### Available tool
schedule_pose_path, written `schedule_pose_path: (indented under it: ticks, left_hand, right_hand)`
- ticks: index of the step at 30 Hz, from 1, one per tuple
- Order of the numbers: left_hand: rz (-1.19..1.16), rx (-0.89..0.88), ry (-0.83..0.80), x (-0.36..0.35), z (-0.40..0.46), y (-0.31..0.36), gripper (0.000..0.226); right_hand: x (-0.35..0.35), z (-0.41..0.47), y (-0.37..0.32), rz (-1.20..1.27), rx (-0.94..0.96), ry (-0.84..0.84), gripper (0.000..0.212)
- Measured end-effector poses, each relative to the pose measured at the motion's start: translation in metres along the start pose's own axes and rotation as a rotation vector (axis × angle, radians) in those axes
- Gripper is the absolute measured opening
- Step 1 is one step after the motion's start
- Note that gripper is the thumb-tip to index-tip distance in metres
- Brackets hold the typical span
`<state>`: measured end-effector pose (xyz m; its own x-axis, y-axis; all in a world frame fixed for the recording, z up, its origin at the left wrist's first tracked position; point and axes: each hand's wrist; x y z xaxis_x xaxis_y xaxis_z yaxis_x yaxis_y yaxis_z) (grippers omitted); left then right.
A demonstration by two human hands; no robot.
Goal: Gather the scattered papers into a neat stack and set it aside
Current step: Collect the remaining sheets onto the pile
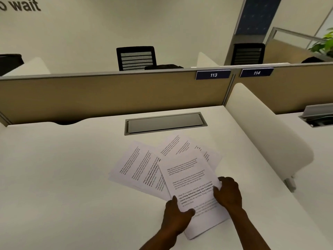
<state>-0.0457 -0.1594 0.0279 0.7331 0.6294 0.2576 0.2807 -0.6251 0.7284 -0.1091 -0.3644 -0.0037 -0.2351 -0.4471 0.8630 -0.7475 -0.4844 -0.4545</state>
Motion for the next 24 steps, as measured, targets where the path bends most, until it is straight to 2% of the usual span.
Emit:
schedule_pose_path:
  ticks: [4, 8, 16, 24]
  left_hand:
    - [0.199, -0.064, -0.053, -0.009, -0.002, -0.001, 0.09]
    - [0.36, -0.021, -0.073, -0.015, -0.002, -0.004, 0.11]
    - [0.504, -0.017, -0.092, -0.017, -0.001, -0.003, 0.108]
    - [0.727, -0.055, -0.092, -0.025, -0.003, -0.01, 0.115]
  right_hand:
    - [-0.005, -0.005, -0.005, -0.157, 0.035, 0.009, 0.048]
    - [-0.003, -0.006, -0.011, -0.269, 0.061, 0.013, 0.044]
    - [-0.001, 0.005, -0.014, -0.263, 0.073, 0.003, 0.044]
    - [0.0, 0.01, -0.015, -0.199, 0.012, -0.003, 0.057]
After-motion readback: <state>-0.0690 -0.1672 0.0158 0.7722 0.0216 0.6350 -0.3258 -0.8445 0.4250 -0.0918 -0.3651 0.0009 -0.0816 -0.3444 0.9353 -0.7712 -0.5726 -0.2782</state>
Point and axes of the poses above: each hand's wrist, its own z-axis towards the middle knuckle, its own x-axis out of the back of the hand, y = z × x, and after that the axes turned 3 degrees about -y, right-handed
